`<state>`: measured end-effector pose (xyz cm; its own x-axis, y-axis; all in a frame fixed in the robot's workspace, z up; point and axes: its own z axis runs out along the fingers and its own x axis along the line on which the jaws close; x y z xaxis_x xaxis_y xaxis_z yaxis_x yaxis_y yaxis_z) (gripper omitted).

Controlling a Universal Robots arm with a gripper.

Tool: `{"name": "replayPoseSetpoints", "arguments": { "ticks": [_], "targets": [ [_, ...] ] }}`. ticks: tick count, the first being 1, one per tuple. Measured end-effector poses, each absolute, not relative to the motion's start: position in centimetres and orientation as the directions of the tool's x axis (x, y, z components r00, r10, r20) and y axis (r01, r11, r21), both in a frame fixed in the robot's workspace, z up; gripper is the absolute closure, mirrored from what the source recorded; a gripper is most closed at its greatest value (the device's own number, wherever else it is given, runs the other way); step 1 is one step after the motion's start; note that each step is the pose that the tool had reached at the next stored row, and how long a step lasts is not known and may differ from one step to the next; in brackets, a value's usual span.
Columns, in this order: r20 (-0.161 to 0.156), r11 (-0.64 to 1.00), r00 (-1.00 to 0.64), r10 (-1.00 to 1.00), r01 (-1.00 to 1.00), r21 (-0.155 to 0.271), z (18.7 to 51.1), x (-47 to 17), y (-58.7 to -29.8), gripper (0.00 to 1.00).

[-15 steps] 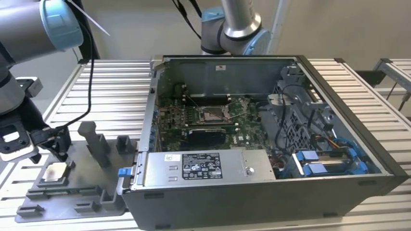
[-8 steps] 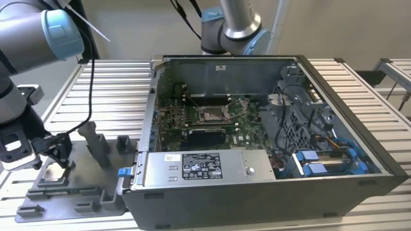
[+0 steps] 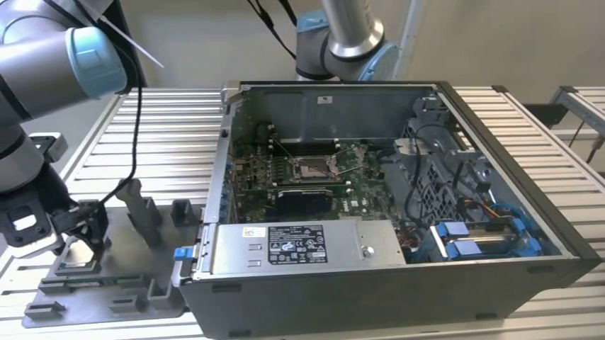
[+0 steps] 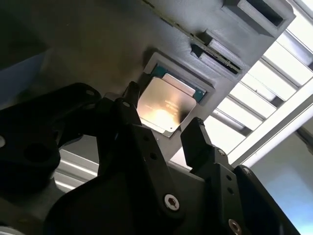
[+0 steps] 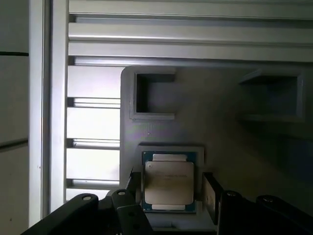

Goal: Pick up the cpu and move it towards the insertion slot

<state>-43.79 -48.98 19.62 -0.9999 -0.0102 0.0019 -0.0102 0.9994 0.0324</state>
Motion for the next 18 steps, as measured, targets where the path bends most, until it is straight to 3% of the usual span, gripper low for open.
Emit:
{"name": "replayPoseSetpoints", "arguments": {
  "ticks": [18],
  "targets": [
    [0.002, 0.999, -1.000, -0.023, -0.022, 0.032, 18.89, -43.92, -48.98, 0.00]
  ]
}}
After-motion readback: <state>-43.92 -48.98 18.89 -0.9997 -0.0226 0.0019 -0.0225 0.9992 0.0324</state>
